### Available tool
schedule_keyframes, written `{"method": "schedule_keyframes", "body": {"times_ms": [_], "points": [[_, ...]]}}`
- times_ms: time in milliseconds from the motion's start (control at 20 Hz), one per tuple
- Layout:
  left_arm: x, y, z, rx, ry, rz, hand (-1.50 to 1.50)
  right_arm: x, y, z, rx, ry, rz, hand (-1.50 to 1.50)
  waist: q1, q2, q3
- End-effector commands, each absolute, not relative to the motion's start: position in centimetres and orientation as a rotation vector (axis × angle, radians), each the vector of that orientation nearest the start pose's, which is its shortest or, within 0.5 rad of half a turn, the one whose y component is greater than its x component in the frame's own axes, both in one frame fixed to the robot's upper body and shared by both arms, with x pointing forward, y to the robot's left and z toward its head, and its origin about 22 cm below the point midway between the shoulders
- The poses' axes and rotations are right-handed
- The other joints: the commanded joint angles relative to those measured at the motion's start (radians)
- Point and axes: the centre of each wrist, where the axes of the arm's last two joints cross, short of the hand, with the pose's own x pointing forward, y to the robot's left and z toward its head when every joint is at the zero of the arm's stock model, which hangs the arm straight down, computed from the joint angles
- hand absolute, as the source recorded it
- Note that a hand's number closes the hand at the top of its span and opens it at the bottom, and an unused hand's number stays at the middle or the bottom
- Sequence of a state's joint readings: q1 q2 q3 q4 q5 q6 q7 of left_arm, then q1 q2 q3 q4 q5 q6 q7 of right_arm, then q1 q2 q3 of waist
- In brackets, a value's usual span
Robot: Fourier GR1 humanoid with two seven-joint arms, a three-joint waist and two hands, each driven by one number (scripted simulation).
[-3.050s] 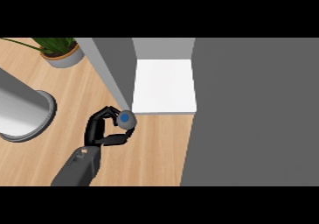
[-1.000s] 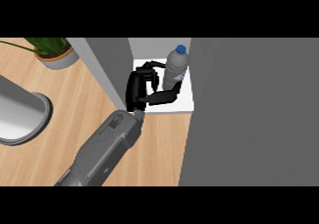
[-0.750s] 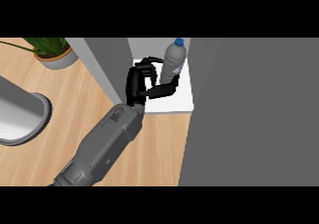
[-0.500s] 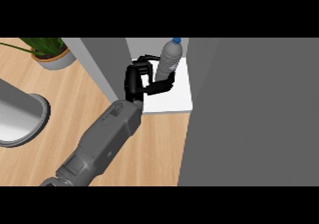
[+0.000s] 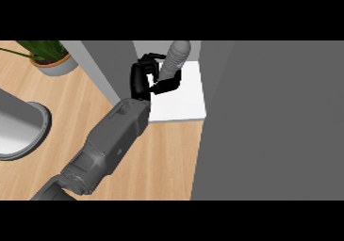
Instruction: Pick up the bottled water, place it into the cabinet and close the cabinet
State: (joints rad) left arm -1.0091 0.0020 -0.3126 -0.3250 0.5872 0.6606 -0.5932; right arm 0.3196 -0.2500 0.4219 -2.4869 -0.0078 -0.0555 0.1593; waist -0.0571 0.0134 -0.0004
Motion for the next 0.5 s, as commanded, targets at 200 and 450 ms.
{"method": "schedule_keyframes", "body": {"times_ms": [200, 450], "points": [[42.2, 9.5, 2.0, 0.438, -1.755, 0.006, -1.5, 10.1, -20.5, 16.3, 0.299, -1.967, 0.258, -1.5, -0.018, 0.008, 0.0], [42.4, 10.0, 2.2, 0.384, -1.776, 0.024, -1.5, 9.4, -19.6, 16.9, 0.311, -1.974, 0.252, -1.5, -0.014, 0.009, -0.002]]}}
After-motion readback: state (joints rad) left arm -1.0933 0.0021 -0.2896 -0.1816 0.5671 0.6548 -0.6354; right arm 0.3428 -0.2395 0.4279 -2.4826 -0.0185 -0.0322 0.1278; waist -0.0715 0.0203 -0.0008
